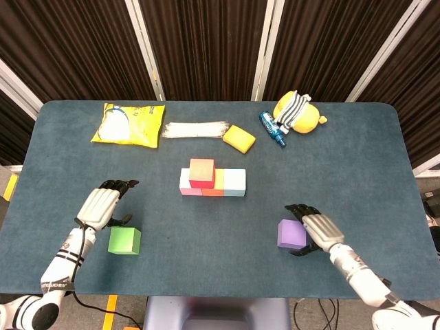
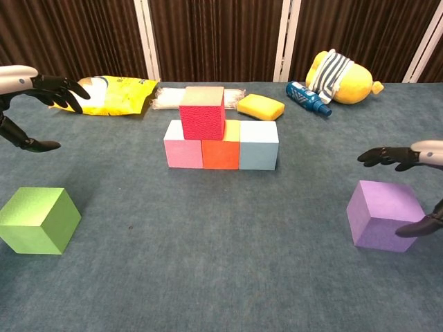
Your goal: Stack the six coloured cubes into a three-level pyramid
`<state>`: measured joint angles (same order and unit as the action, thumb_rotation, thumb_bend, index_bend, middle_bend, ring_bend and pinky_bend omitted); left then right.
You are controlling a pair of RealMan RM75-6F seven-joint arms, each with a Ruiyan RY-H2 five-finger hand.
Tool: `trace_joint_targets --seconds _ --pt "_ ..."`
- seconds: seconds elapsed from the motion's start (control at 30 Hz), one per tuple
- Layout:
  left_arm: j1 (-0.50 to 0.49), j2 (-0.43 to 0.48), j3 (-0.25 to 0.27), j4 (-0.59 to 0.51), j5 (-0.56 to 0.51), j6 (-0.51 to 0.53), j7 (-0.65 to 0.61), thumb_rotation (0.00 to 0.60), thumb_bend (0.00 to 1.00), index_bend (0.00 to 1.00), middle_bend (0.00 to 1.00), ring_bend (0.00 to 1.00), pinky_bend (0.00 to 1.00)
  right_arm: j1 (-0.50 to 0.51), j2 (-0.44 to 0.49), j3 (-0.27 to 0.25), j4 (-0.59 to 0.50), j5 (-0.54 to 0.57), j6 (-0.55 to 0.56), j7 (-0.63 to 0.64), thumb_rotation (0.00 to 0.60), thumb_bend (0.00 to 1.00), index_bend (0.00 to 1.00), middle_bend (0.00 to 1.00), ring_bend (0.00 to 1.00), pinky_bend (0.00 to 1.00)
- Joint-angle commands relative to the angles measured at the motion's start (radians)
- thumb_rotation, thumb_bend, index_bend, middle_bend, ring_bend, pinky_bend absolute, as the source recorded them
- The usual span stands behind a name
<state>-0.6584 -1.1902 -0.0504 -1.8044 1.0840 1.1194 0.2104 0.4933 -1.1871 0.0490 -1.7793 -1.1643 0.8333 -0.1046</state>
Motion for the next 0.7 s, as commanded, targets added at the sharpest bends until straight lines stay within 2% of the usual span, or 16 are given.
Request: trace_joint_targets --seconds 0.03,0.47,0.7 --pt "0.007 -0.003 -0.007 0.006 0.012 -0.008 -0.015 0.600 0.30 0.17 0.22 0.18 0.16 0.012 -0.041 -0.001 0.025 0.039 0.012 -0.045 0.528 0.18 0.16 0.18 0.06 0.21" --pt "0.037 0.006 -0.023 0.000 0.059 -0.023 -0.053 0.600 0.30 0.17 0.22 0.18 0.16 0.012 -0.087 -0.013 0.047 0.119 0.066 -0.127 0.529 0.18 0.25 0.20 0.08 0.23" --pt "0.048 0.009 -0.033 -0.010 0.068 -0.028 -0.056 0.600 0.30 0.16 0.22 0.18 0.16 0.005 -0.116 -0.004 0.067 0.127 0.096 -0.120 0.545 0.18 0.40 0.24 0.11 0.25"
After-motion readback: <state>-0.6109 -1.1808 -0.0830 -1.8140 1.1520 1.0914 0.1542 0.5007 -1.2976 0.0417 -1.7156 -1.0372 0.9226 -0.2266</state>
